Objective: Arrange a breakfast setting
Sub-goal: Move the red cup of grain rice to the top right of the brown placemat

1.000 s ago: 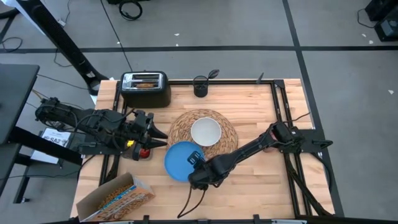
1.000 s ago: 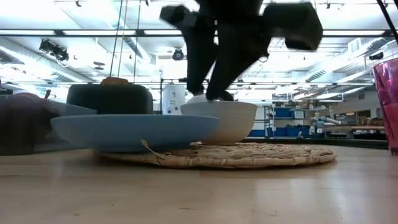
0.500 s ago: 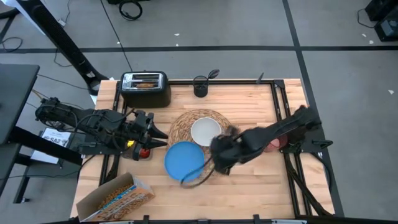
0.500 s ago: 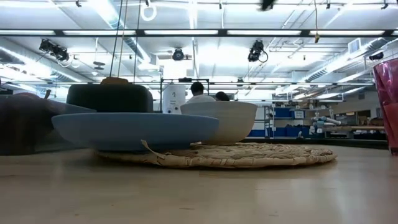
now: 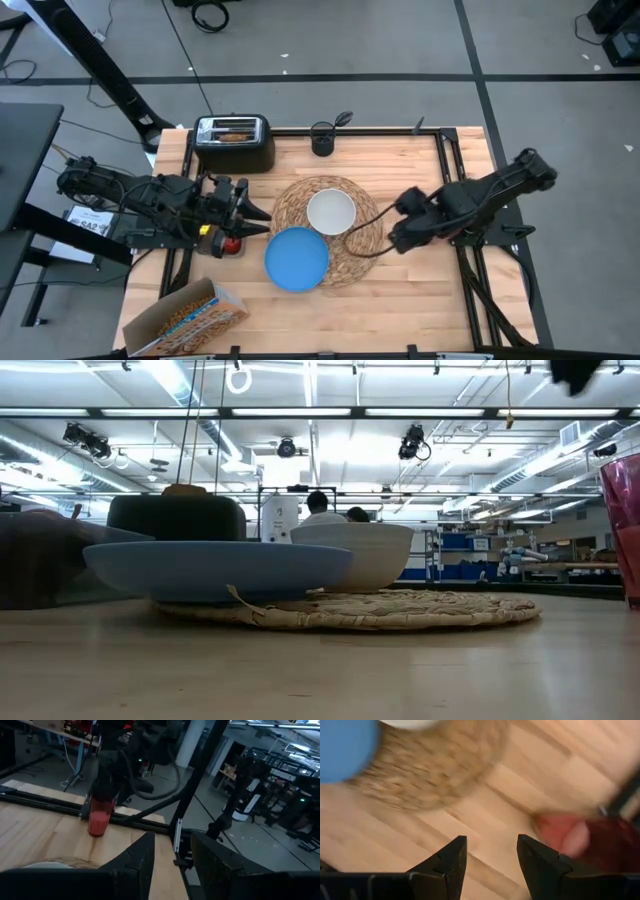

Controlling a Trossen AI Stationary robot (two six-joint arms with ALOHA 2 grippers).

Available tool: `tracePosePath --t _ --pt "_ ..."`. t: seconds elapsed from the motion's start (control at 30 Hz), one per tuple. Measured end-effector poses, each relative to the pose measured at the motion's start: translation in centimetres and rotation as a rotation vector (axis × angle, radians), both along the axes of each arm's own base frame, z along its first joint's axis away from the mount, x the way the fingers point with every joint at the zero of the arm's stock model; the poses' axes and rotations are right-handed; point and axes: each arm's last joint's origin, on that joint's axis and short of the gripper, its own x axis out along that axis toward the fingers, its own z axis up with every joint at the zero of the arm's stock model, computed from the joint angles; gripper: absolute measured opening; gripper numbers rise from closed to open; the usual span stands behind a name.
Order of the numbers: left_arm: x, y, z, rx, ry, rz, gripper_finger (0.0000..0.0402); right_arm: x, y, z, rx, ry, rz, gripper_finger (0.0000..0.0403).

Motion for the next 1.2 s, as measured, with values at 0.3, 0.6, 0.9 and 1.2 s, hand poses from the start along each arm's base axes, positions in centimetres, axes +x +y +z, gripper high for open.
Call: tracePosePath --t 0.3,0.6,0.9,1.2 --pt "0.0 0.0 0.0 0.001 0.003 0.000 0.0134 -5.0 -2.1 -2.9 0.097 0.092 -0.115 0.0180" --pt "0.0 0.0 0.0 0.001 0.002 0.005 0.0134 -5.1 -2.8 -6.3 0.118 0.128 -0.098 0.0179" --pt "0.0 0.1 0.0 0.001 0.003 0.038 0.0134 -4.8 -3.7 -8.7 0.116 0.151 -0.067 0.0118" --pt "0.0 0.1 0.0 -0.010 0.005 0.040 0.0134 -4.7 -3.8 -8.7 0.121 0.151 -0.028 0.0013"
